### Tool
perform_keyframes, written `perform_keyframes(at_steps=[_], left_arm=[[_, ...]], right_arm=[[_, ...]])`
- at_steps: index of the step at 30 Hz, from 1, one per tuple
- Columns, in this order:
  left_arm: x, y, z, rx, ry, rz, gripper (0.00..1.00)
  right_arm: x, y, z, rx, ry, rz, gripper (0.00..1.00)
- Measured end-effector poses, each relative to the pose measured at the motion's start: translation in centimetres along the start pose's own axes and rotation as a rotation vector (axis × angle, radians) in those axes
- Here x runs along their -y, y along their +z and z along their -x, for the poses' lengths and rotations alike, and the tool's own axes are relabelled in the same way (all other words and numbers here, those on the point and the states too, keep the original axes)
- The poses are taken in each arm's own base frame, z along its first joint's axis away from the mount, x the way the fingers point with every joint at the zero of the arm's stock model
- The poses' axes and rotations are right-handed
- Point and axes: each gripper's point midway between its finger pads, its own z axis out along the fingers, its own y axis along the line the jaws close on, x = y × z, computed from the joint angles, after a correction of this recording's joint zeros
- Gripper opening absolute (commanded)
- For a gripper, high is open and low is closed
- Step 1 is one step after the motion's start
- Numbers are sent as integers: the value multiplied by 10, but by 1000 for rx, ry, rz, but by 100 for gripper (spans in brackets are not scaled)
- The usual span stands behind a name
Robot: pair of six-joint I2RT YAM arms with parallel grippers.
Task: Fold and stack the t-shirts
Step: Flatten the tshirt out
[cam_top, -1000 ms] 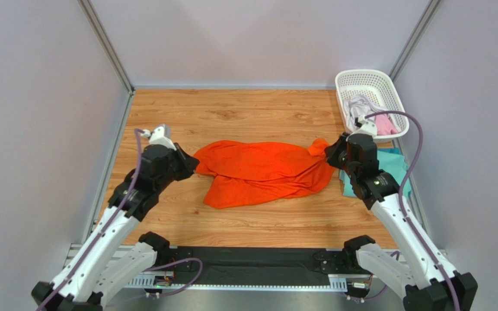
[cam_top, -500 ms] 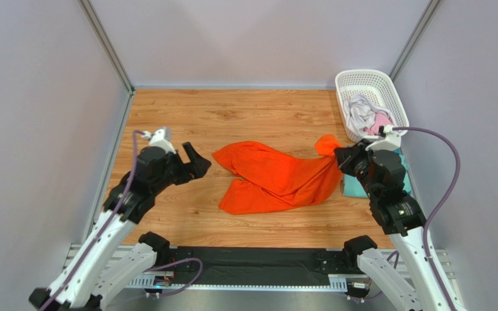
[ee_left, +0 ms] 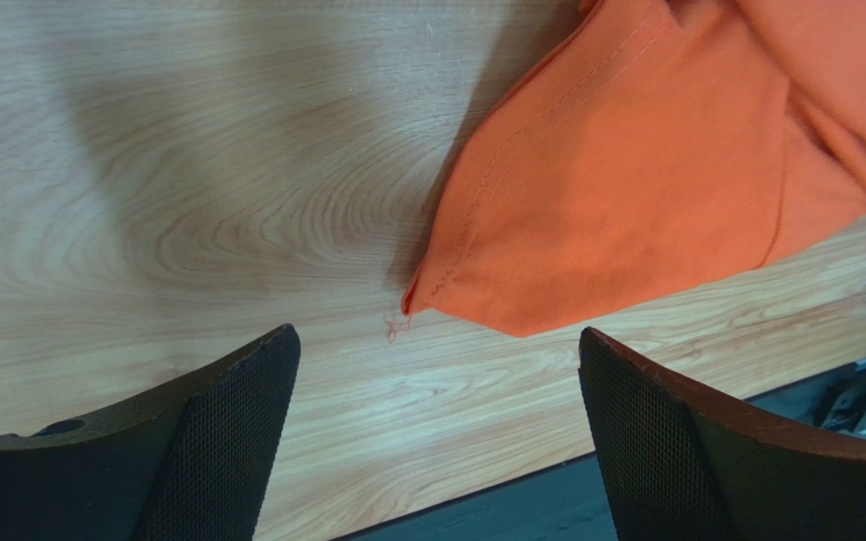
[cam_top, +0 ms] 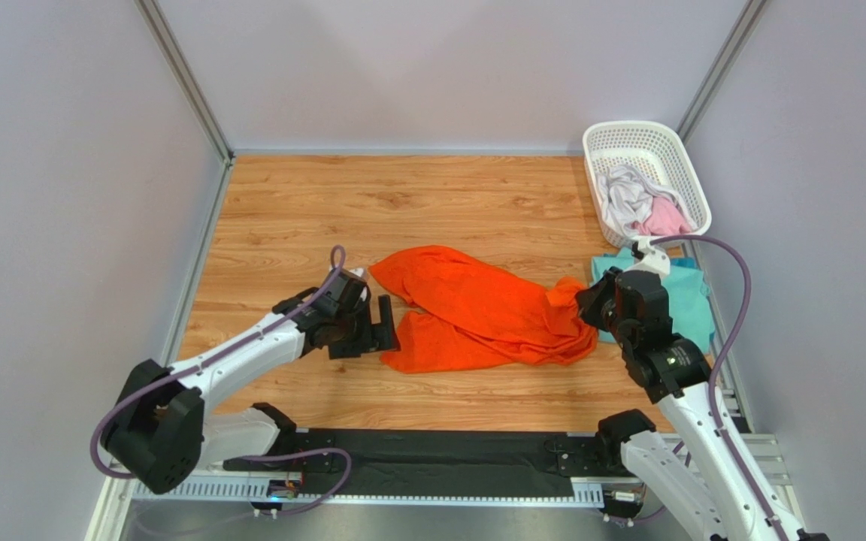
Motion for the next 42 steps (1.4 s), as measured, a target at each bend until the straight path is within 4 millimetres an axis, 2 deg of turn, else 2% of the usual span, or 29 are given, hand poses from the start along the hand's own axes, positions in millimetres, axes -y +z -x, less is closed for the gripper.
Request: perform_keyframes(at_steps=[8,10,11,12,14,15,19,21,28,31,35,42], left_arm=[[5,26,-19,-83,18,28,85],[9,31,-15,-72,13,23,76],[10,33,-13,-68,10,24,69],[11,35,-11,-65,6,26,55],[12,41,-8,-62,2,33,42],[12,43,-8,-65,1,33,31],[17,49,-8,-68,3,11,14],[18,50,-10,-69,4,-4,0],[20,48,-13,-70,27,-26,0],[19,39,-17,-58,39,-37,0],[32,10,-5,28,55,-105,0],[55,-63,26,273,84,-260,0]], right_arm=[[9,4,-8,-11,-6,-30,0],[10,5,-10,-14,-8,-34,0],[10,5,-10,-16,-8,-35,0],[11,5,-11,-16,-8,-35,0],[11,6,-12,-18,-9,-37,0],[12,6,-12,-19,-10,-37,0],[14,6,-14,-20,-12,-46,0],[15,6,-14,-17,-12,-49,0],[17,6,-12,-9,-21,-58,0],[17,6,-12,-8,-30,-56,0],[14,2,-11,-1,-41,-32,0],[1,-15,1,59,-44,64,0]])
